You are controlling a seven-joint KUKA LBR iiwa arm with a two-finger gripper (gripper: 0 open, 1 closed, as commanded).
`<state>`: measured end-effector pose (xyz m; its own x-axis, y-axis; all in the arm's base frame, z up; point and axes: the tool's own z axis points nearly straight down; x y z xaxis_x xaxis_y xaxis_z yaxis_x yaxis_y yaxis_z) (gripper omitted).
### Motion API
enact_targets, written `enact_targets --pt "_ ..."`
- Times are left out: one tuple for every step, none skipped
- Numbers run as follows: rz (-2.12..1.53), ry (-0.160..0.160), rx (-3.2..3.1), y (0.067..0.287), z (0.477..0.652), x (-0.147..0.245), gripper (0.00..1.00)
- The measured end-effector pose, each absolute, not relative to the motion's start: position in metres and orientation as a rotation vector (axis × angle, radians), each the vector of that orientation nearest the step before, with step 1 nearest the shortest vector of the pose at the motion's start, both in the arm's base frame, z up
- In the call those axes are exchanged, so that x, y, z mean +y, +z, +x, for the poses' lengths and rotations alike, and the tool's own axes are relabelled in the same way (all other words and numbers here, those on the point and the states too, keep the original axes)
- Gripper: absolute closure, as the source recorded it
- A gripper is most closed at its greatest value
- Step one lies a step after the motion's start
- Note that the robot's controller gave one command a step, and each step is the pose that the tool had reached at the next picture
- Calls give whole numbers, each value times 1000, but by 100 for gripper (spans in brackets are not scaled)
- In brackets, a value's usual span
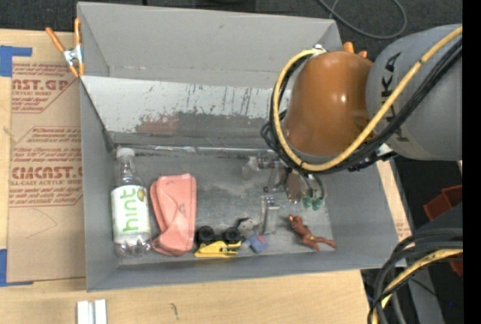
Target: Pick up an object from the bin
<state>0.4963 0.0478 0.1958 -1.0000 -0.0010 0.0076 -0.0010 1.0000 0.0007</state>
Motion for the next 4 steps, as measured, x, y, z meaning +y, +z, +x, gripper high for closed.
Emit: enact_targets --pt "1 -2 -3142 200 498 48 0" --pt "190 0 -3139 150 493 62 0" --pt "308 0 -3124 148 483 83 0" --pt "513 0 -3099 132 480 74 0"
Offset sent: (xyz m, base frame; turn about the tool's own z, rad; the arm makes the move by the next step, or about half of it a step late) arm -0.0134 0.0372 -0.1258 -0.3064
